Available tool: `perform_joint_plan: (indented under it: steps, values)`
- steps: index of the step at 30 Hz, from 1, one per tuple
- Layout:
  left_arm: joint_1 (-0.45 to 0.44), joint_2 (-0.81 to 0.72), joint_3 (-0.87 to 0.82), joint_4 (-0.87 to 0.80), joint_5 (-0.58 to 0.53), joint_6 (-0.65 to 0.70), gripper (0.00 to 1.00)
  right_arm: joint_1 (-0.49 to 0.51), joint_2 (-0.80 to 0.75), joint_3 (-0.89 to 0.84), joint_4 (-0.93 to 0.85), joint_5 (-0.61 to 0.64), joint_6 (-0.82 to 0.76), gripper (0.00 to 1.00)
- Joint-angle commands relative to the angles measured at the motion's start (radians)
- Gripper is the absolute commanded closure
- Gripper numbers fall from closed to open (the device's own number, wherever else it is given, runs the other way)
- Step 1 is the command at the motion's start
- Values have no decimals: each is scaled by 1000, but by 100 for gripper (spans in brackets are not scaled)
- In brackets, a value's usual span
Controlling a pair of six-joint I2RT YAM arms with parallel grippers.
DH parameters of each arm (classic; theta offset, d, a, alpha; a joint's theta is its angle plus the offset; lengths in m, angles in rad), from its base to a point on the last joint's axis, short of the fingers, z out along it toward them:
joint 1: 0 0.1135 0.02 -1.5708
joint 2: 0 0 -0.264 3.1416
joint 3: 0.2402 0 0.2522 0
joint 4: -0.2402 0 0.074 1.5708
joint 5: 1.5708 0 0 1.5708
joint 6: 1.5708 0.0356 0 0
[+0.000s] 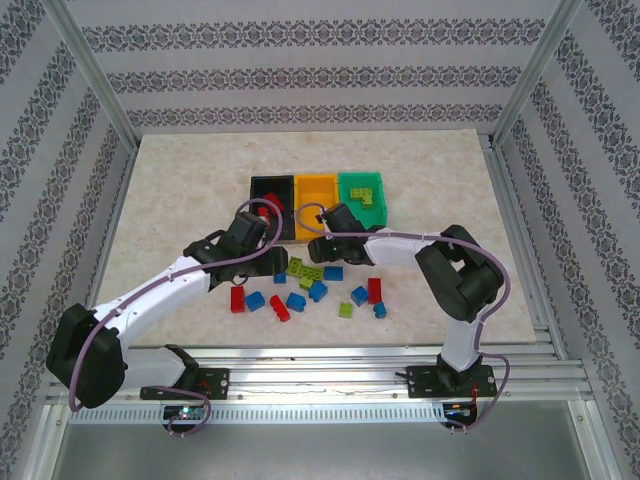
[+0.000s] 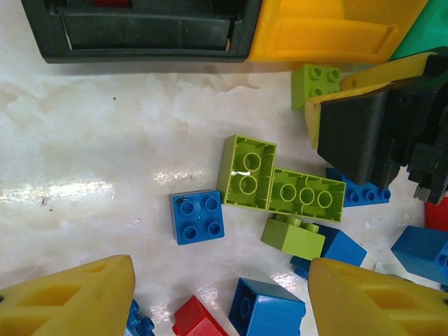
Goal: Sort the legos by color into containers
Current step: Pick up the lego from the center of the table.
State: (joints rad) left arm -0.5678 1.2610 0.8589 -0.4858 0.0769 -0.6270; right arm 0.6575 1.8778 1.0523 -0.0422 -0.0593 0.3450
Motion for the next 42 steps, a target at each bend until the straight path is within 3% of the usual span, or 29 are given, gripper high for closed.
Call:
perform_joint_plan:
  steps: [1, 13, 23, 33, 42]
  values:
    - [7, -19, -21, 51, 15, -32, 33, 12, 42, 46, -82, 45, -49, 43]
    - [8, -30, -41, 61, 27, -50, 34, 37, 89, 95, -125, 61, -67, 49]
    - [7, -56, -64, 67, 17, -66, 34, 56, 124, 129, -130, 40, -52, 44]
    - [7, -56, -66, 64, 31, -74, 34, 55, 109, 111, -135, 88, -23, 65]
    - [0, -81, -100, 88, 37, -94, 35, 75, -53, -24, -23, 77, -34, 68]
